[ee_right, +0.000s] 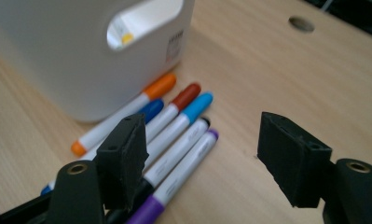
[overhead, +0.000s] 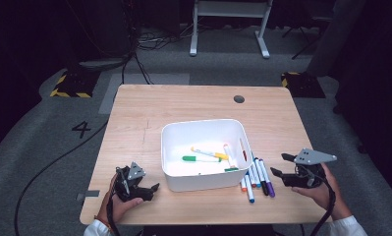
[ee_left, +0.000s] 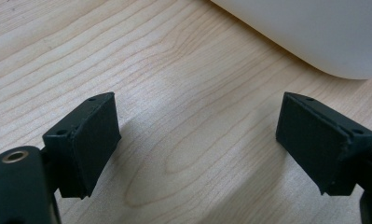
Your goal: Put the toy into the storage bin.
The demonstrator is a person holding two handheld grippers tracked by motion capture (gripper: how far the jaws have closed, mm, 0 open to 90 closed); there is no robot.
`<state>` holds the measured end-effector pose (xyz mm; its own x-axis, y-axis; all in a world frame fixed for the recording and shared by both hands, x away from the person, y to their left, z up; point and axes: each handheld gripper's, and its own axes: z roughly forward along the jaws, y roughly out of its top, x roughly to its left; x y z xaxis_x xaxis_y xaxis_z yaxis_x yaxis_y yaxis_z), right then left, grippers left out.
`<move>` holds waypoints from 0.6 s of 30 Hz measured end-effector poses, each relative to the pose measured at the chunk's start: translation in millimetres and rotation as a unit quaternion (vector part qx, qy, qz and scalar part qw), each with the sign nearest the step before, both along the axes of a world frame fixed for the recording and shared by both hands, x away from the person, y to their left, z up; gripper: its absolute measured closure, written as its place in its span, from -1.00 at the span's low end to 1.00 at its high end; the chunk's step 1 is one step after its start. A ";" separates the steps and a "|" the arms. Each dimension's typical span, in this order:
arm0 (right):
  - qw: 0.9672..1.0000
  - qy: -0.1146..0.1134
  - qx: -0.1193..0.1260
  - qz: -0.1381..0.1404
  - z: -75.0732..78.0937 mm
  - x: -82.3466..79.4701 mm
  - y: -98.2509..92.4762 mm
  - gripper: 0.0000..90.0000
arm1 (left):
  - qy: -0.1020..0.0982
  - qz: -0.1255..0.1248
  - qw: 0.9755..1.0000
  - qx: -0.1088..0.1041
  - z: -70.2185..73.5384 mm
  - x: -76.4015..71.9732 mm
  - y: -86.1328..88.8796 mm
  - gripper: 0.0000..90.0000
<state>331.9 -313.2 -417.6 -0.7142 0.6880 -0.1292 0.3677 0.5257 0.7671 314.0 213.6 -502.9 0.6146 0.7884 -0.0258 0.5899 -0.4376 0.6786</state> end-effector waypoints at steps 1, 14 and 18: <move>1.000 0.006 -0.005 -0.001 -6.3 -2.5 -1.3 -0.26 | 0.000 0.000 1.000 0.000 0.0 0.0 0.0 -0.70; 0.999 0.045 0.014 -0.021 -50.8 -13.2 -3.9 -0.24 | 0.000 0.001 1.000 0.000 0.0 -0.2 -0.1 -0.70; 0.998 0.054 0.012 -0.024 -56.6 -12.8 -4.1 -0.24 | 0.000 0.001 1.000 0.000 0.0 -0.2 -0.1 -0.70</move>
<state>319.1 -317.2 -474.2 -0.6892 0.7236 -0.0364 0.4732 0.4876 0.7337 313.9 213.4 -502.9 0.6125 0.7900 -0.0265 0.5912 -0.4356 0.6787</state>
